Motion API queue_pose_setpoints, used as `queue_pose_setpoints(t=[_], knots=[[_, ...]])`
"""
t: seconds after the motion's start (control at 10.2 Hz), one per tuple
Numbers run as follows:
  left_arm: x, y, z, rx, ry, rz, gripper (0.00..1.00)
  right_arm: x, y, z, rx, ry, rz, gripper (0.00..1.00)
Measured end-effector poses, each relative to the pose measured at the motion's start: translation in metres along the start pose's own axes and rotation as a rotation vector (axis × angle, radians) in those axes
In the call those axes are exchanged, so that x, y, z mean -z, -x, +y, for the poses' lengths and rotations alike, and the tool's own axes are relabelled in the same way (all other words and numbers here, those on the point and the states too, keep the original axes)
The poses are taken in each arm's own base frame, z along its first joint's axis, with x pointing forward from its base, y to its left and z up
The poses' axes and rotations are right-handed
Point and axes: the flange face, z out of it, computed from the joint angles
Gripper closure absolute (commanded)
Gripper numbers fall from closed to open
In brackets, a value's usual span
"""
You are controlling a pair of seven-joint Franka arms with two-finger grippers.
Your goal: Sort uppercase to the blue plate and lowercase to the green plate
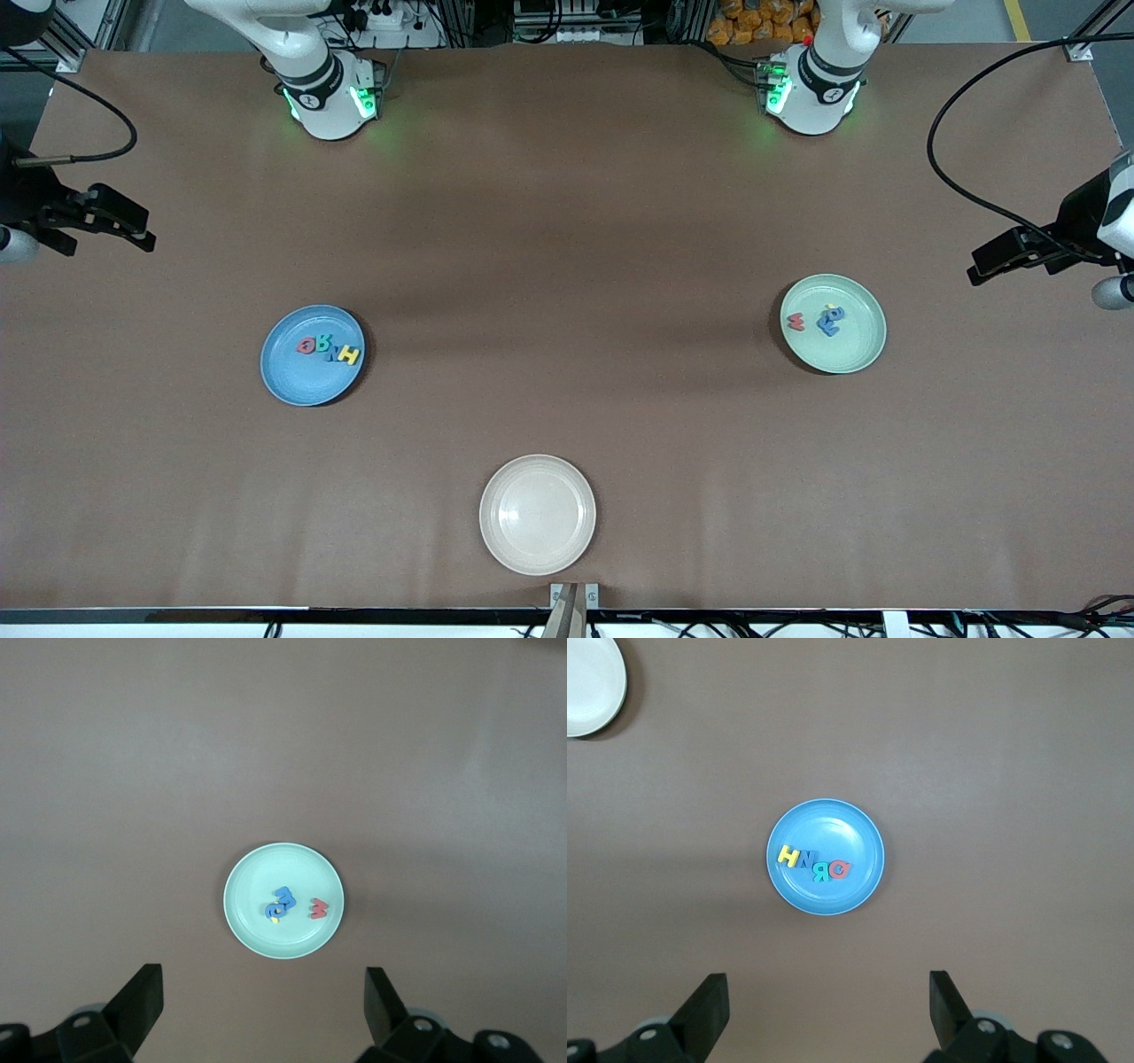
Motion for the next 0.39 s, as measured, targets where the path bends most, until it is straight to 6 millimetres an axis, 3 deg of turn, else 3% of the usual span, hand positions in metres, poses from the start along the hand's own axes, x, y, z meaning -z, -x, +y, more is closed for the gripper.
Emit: queue_pose_setpoints(t=[0.39], knots=[[-0.0038,0.0123,-0.0039,0.007,-0.007,-0.064,0.00,0.0000,0.0000,-0.0002,0.004,0.000,0.000,0.00]])
